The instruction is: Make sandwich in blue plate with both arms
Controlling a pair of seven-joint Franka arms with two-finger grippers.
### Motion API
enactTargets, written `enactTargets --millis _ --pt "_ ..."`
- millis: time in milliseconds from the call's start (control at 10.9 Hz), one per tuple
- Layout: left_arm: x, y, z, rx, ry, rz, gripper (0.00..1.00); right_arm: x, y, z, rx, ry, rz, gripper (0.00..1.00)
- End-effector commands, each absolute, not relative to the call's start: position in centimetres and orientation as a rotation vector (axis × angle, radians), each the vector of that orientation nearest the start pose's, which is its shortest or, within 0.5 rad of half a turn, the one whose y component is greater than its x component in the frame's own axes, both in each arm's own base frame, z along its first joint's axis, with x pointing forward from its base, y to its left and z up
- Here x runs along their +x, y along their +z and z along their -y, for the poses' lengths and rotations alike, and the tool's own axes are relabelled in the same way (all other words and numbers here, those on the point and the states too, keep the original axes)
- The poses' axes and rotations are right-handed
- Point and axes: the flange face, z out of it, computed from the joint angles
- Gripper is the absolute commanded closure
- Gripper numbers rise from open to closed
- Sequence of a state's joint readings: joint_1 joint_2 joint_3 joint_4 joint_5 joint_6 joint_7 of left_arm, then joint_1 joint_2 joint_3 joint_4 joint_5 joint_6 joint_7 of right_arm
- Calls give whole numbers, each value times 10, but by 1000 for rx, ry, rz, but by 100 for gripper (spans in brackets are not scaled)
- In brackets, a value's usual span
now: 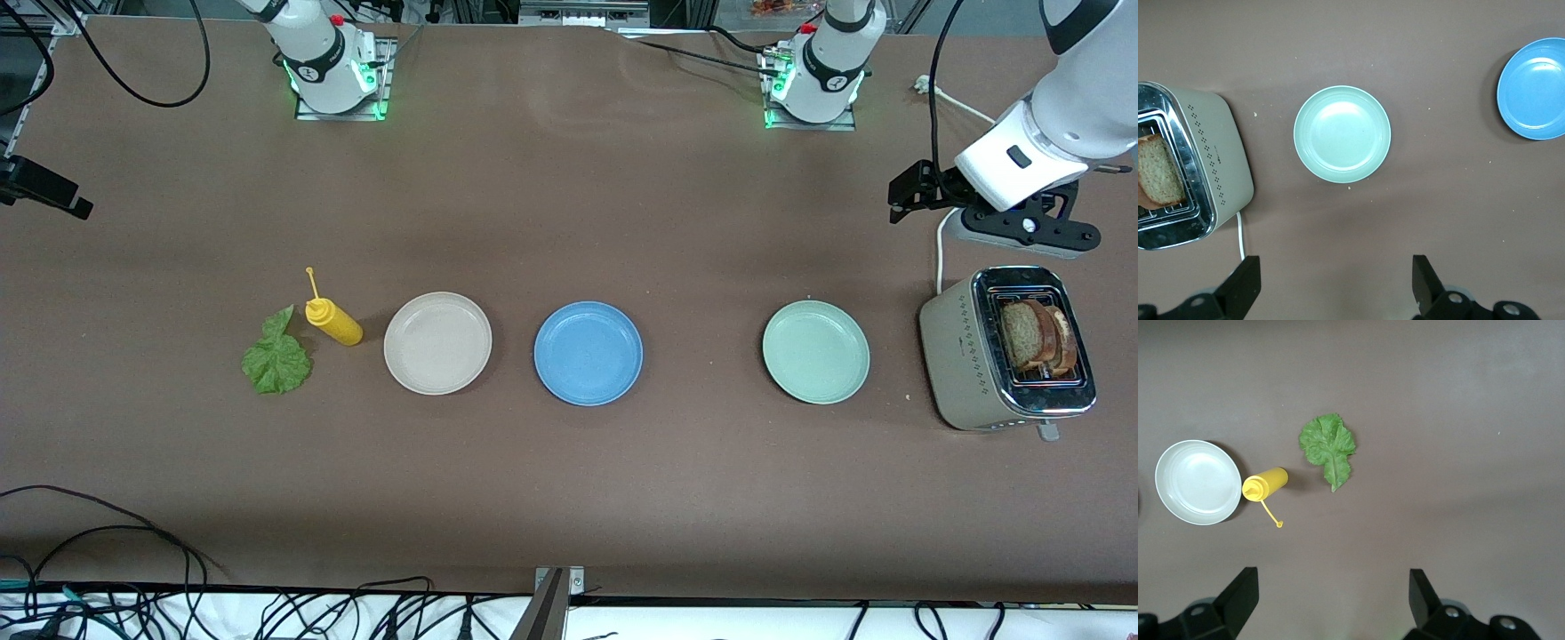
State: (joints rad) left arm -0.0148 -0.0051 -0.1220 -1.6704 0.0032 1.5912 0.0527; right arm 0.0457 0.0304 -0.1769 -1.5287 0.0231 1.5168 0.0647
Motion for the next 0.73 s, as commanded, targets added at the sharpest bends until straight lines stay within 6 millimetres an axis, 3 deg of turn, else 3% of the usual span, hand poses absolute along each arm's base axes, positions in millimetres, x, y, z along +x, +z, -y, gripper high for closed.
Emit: enactTargets --millis 0,643 --pt "548 587 74 -3093 123 -330 0 553 628 65 -3094 76 -280 0" --pt "552 580 70 -3095 142 -319 0 553 628 64 -3094 78 -275 0"
